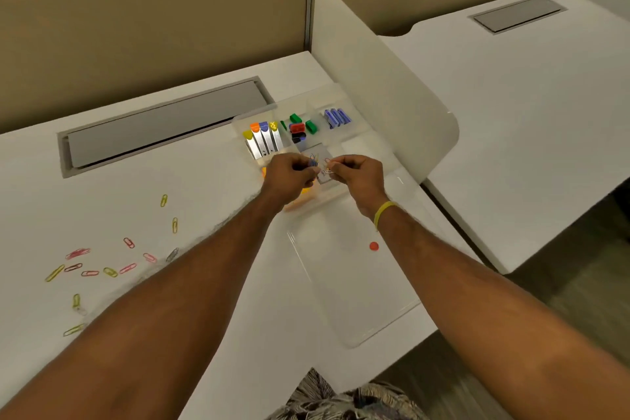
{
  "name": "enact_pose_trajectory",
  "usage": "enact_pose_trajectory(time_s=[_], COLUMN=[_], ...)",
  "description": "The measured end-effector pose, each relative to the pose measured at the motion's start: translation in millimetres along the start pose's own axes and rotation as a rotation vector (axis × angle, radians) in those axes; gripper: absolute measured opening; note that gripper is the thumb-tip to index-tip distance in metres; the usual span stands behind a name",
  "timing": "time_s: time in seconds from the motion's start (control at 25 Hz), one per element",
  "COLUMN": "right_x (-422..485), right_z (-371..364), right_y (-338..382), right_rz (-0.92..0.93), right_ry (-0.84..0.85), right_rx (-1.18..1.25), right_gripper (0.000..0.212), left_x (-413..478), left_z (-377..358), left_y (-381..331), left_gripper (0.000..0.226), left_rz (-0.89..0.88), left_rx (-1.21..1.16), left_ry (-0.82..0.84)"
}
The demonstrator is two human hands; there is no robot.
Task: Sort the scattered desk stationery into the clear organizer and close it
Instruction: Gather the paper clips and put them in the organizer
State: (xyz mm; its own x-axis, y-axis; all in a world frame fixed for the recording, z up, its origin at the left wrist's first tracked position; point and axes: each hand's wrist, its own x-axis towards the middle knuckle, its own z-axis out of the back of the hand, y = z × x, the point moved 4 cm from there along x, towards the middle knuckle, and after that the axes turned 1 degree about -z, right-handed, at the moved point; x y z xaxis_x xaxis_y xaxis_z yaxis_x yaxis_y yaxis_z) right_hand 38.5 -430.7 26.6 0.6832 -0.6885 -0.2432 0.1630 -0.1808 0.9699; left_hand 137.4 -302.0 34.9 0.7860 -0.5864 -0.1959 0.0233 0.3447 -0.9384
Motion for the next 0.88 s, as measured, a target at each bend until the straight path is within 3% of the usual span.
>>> enact_pose_trajectory(time_s=[0.4,0.6,0.88], right_x=[83,90,79], right_z=[58,69,69], right_y=[16,19,22], right_rz=[0.058,0.145,0.187], right_ry=[-0.265,-0.271,-0.229], right_rx=[-0.294,-0.548,-0.586], right_gripper=[0.009,0.015,0.021], left_x=[96,108,96], left_z=[-83,-90,-73], left_y=[-35,-41,-46], left_gripper=[0.019,0.022,0.025], left_rz=[0.056,-0.074,-0.143], left_rx=[0.19,0.405,0.408], left_ry=[0.137,0.158,0.114])
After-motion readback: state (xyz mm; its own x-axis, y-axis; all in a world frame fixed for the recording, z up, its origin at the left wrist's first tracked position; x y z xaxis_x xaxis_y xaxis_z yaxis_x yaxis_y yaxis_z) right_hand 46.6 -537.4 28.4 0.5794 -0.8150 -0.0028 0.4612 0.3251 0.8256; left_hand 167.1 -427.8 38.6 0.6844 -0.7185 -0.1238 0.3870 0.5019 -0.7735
